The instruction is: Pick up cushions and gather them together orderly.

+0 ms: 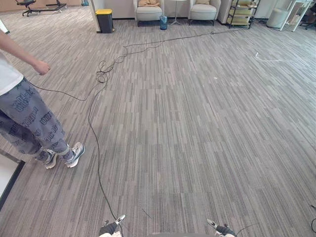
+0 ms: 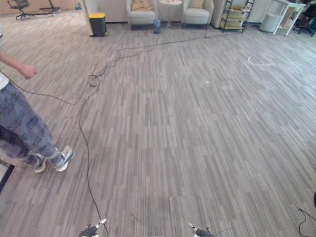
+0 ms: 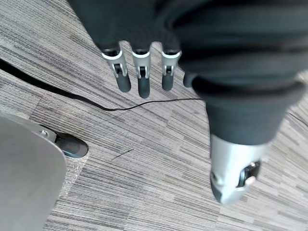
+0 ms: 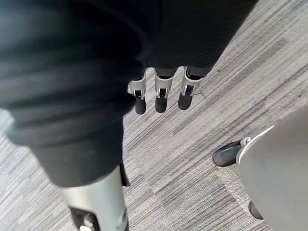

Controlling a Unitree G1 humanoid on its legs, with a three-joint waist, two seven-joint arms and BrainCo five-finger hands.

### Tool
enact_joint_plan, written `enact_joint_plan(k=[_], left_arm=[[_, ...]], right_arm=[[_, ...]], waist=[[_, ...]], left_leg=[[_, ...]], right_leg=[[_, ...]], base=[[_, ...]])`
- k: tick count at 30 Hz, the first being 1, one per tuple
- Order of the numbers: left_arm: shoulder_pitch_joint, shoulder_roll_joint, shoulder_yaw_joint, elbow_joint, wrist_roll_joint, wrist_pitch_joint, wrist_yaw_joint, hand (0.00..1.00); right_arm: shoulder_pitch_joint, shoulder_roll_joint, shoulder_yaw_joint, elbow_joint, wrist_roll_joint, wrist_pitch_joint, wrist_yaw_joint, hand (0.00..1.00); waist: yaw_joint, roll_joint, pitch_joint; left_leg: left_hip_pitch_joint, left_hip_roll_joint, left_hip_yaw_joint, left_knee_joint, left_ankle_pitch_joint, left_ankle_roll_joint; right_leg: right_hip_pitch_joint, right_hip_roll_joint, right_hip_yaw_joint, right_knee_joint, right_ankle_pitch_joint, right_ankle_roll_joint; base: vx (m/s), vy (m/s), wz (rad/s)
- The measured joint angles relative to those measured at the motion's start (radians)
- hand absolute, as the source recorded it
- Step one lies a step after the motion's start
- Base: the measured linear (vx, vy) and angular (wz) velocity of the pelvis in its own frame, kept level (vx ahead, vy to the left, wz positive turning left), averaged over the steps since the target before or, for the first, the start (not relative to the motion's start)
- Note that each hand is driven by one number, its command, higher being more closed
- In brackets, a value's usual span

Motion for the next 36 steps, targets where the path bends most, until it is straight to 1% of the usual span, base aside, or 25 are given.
enact_joint_plan(k=[2,6,11,14,16,20,25,32,36], left_arm=[[-0.005,-0.004,0.018,0.011,0.001,0.002,-0.001,0.00],[-0.007,-0.004,0.018,0.011,0.005,0.003,-0.002,0.00],[-0.016,-0.003,0.014,0.013,0.007,0.004,-0.005,0.00],[-0.022,0.002,0.006,0.014,0.006,0.005,-0.018,0.00],[-0.022,0.002,0.006,0.014,0.006,0.006,-0.020,0.00],[-0.030,0.004,0.006,0.028,0.007,0.006,-0.025,0.00],[-0.037,0.003,0.006,0.036,0.009,0.009,-0.040,0.00],[-0.044,0.003,0.003,0.043,0.009,0.009,-0.042,0.00],[-0.047,0.003,-0.015,0.043,0.009,0.008,-0.042,0.00]], right_arm=[[-0.001,0.000,-0.003,0.008,0.000,0.000,0.007,0.00],[-0.018,-0.001,-0.012,0.033,0.000,0.001,0.010,0.00],[-0.023,-0.003,-0.013,0.035,-0.002,0.002,0.013,0.00],[-0.035,-0.004,-0.012,0.039,-0.004,0.008,0.018,0.00],[-0.039,-0.005,-0.011,0.047,-0.005,0.011,0.019,0.00],[-0.043,-0.006,-0.011,0.065,-0.042,0.014,0.020,0.00],[-0.043,-0.006,-0.011,0.065,-0.044,0.015,0.026,0.00],[-0.043,-0.006,-0.011,0.064,-0.044,0.015,0.028,0.00],[-0.043,-0.006,-0.011,0.063,-0.041,0.015,0.037,0.00]], waist=[[-0.002,0.000,0.000],[-0.003,0.000,0.003],[-0.004,0.001,0.026],[-0.005,0.000,0.035],[-0.006,-0.001,0.036],[-0.008,-0.001,0.036],[-0.010,-0.001,0.040],[-0.011,0.000,0.045],[-0.012,0.000,0.046]], left_leg=[[0.000,0.000,-0.001,0.000,0.000,0.000],[0.000,0.000,-0.003,0.000,0.000,0.000],[0.012,0.000,-0.003,-0.005,0.000,0.000],[0.013,0.001,-0.001,-0.005,-0.001,-0.001],[0.013,0.001,0.005,-0.004,-0.002,-0.002],[0.013,0.002,0.013,-0.001,-0.003,-0.004],[0.013,0.003,0.015,-0.001,-0.003,-0.004],[0.010,0.003,0.014,-0.001,-0.004,-0.005],[-0.001,0.004,0.011,-0.001,-0.004,-0.005]], right_leg=[[0.001,0.000,-0.002,-0.001,0.000,0.000],[0.005,0.000,-0.008,-0.005,0.000,0.000],[0.023,0.000,-0.012,-0.016,0.000,0.000],[0.024,0.001,-0.009,-0.017,0.000,0.000],[0.023,0.002,-0.003,-0.018,0.000,0.000],[0.022,0.002,0.006,-0.022,0.003,-0.001],[0.022,0.003,0.007,-0.024,0.005,-0.002],[0.022,0.004,0.006,-0.028,0.005,-0.003],[0.013,0.004,0.001,-0.030,0.005,-0.003]], base=[[0.00,0.000,0.00],[0.00,0.000,0.03],[0.00,-0.003,0.02],[0.00,-0.007,-0.01],[-0.01,-0.017,-0.08],[-0.01,-0.015,-0.06],[-0.01,-0.011,0.00],[0.00,0.000,0.00],[-0.01,-0.021,0.03]])
